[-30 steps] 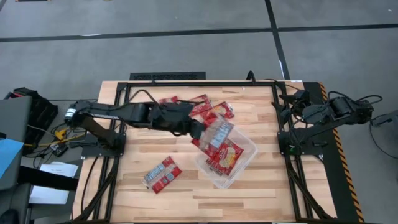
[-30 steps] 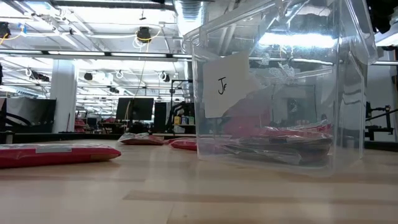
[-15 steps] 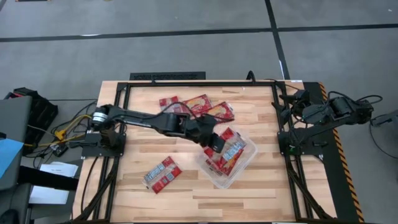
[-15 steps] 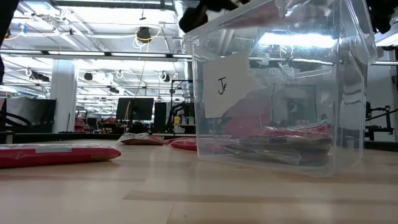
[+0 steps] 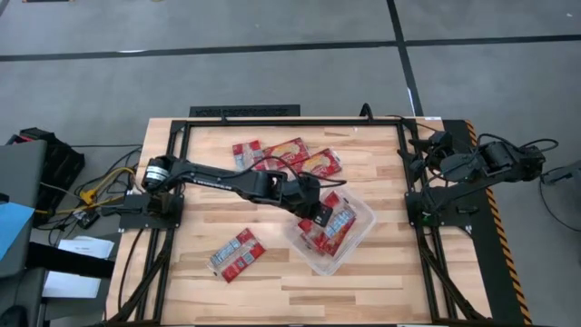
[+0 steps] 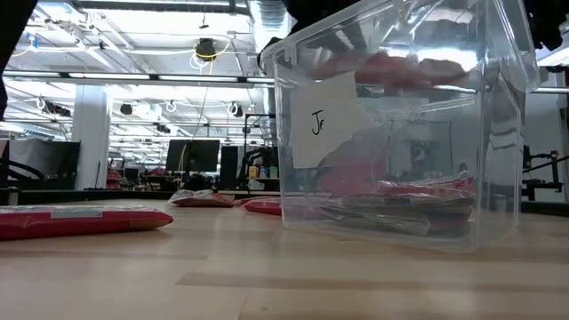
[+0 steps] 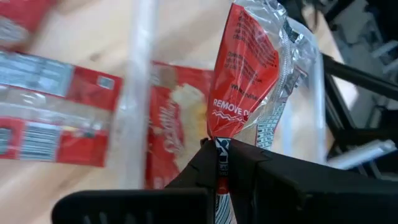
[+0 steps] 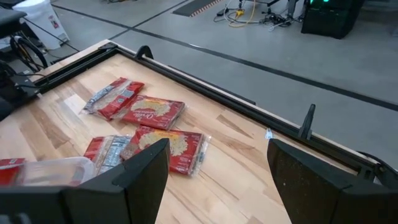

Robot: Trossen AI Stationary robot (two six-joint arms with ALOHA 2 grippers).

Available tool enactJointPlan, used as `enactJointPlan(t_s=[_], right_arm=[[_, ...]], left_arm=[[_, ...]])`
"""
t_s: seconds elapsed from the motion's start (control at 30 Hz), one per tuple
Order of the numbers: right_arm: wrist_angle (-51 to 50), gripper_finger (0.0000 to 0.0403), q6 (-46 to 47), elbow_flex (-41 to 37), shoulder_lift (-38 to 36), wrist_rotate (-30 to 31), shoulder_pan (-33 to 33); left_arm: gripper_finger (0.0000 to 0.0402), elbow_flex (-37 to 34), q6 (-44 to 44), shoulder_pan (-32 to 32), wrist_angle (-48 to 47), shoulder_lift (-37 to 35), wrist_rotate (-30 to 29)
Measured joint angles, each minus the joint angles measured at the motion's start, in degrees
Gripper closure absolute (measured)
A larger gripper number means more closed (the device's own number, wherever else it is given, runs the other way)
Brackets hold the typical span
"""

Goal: Sort popcorn bags into baskets
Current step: Put the red popcorn pack into the transparent container

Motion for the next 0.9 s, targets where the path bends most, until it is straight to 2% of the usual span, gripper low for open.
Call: enactJointPlan(t_s=[0.53,0.67,0.8,0.9], right_arm=[[-0.2,0.0107,0.0,0.0,0.0,0.0,0.0],[-0.3,0.0107,0.0,0.0,0.0,0.0,0.0],[-0.3,0.0107,0.0,0.0,0.0,0.0,0.0],[-0.3,0.0107,0.0,0.0,0.0,0.0,0.0]], left_arm=[[0.0376,0.0,-3.2,0.9,1.1,3.1,1.4],[0.0343,0.1,-2.1,1.2,0.7,3.3,1.0],[0.0295,0.1,-0.9,1.5,0.5,3.3,0.4],[0.0257,0.1,2.4,2.5,0.6,3.3,3.5]])
